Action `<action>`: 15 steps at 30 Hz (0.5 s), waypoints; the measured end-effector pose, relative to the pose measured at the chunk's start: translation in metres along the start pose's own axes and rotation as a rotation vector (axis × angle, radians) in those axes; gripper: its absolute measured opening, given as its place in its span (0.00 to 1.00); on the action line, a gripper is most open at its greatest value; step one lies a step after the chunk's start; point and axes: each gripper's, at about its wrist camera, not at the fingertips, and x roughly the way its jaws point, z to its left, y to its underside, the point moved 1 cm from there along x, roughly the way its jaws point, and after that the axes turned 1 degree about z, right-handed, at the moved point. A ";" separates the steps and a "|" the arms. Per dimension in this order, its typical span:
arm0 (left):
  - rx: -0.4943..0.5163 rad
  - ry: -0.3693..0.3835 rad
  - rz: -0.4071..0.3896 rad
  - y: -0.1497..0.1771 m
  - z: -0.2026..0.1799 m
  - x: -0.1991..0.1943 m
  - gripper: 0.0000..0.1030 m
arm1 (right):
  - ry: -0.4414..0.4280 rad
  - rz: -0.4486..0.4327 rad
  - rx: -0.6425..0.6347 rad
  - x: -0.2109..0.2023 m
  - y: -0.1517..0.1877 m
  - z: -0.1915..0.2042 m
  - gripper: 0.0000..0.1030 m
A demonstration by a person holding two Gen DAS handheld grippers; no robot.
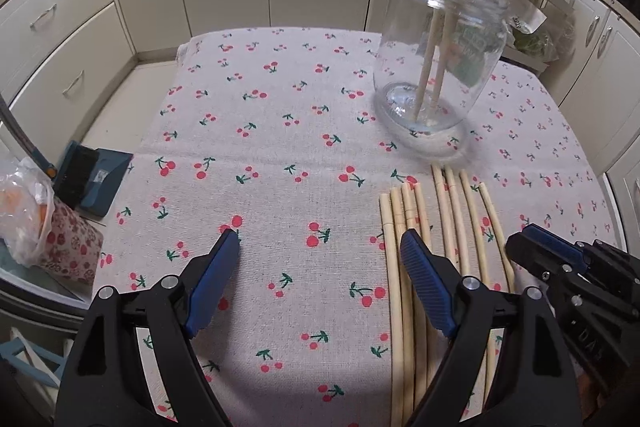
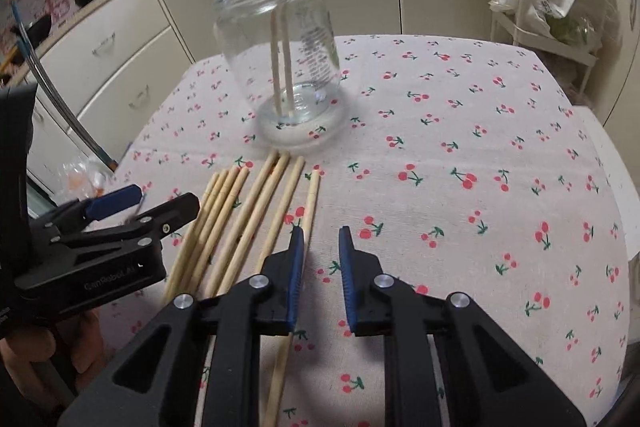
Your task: Organize utensils
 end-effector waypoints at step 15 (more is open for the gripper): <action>0.081 -0.035 -0.008 -0.007 -0.019 0.006 0.55 | 0.084 -0.017 -0.032 0.003 -0.004 -0.006 0.08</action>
